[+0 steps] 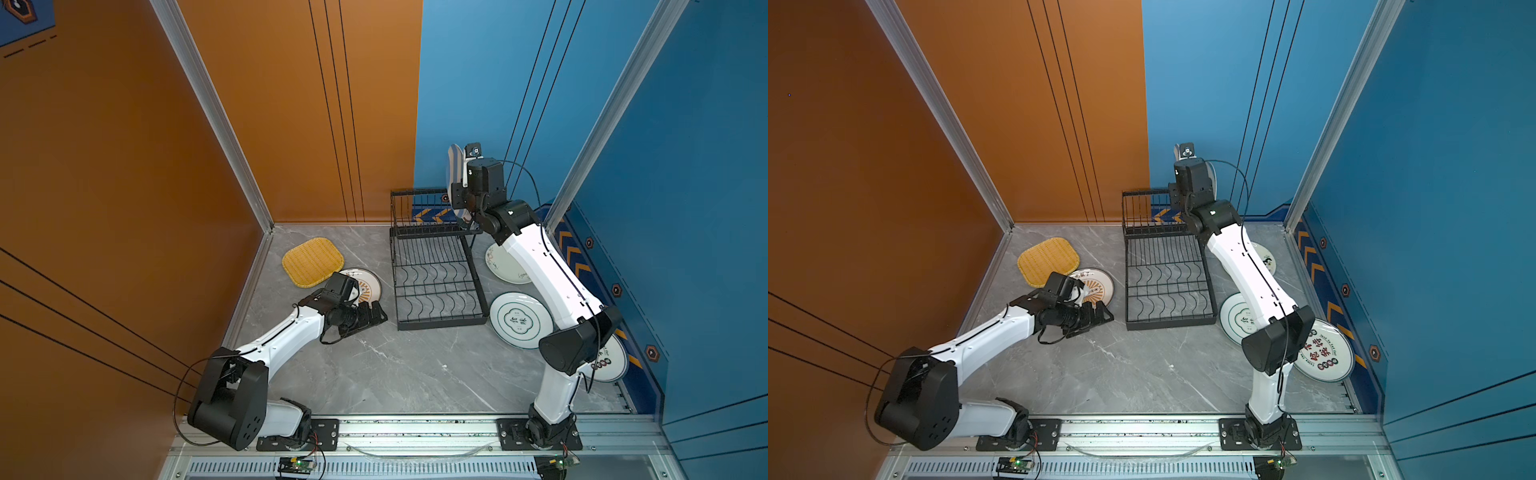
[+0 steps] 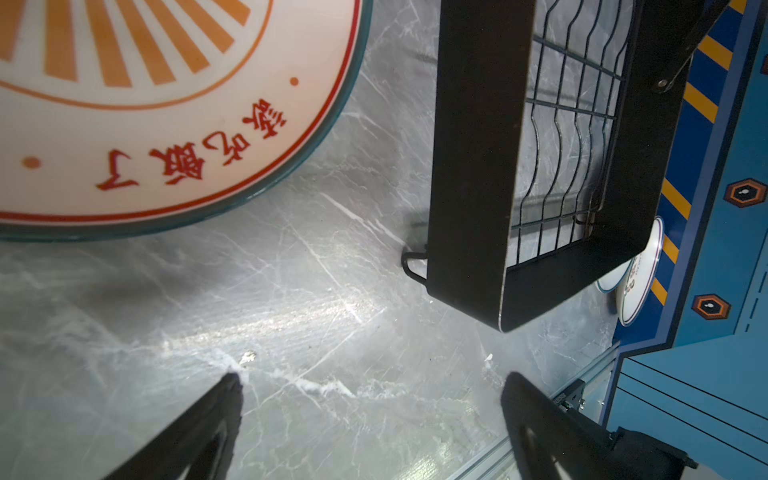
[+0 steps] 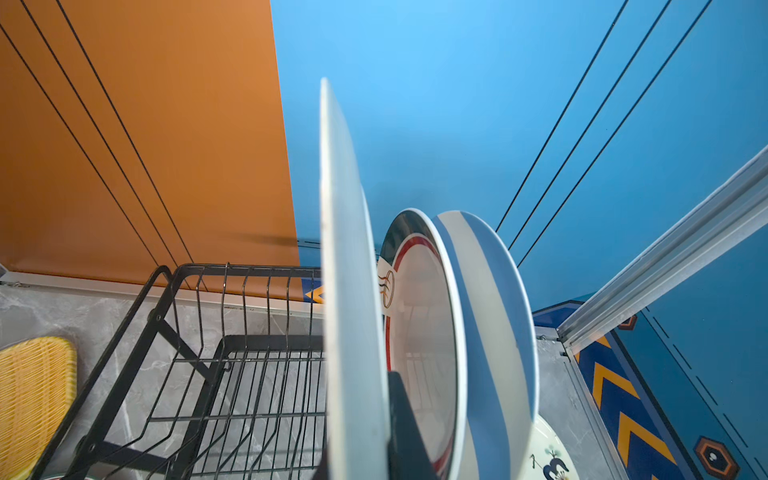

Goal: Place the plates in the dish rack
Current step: 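Carry the blue-white striped plate into the rack slot with right gripper, then open right gripper and lift it away from the striped plate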

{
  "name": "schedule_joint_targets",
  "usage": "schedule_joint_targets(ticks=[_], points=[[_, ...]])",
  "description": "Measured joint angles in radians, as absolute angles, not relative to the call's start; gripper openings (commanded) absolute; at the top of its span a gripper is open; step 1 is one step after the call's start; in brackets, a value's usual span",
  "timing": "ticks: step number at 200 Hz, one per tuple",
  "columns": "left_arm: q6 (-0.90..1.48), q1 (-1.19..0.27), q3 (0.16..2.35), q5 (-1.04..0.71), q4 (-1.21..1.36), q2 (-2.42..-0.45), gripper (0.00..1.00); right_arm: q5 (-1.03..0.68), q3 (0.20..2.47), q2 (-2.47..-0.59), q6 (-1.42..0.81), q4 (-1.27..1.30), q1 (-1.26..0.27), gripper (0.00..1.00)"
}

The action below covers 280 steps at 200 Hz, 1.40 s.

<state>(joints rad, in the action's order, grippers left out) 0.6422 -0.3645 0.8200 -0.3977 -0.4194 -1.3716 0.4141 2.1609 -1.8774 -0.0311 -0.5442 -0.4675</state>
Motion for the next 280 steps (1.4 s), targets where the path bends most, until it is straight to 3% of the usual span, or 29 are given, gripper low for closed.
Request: schedule_joint_targets(ticks=[246, 280], points=[[0.644, -0.36, 0.82, -0.397, -0.419, -1.382, 0.98, 0.375, 2.066, -1.933, -0.065, -0.523, -0.404, 0.0], [0.644, -0.361, 0.818, -0.393, -0.419, -1.368, 0.98, 0.369, 2.054, -1.933, -0.076, -0.522, -0.404, 0.14]])
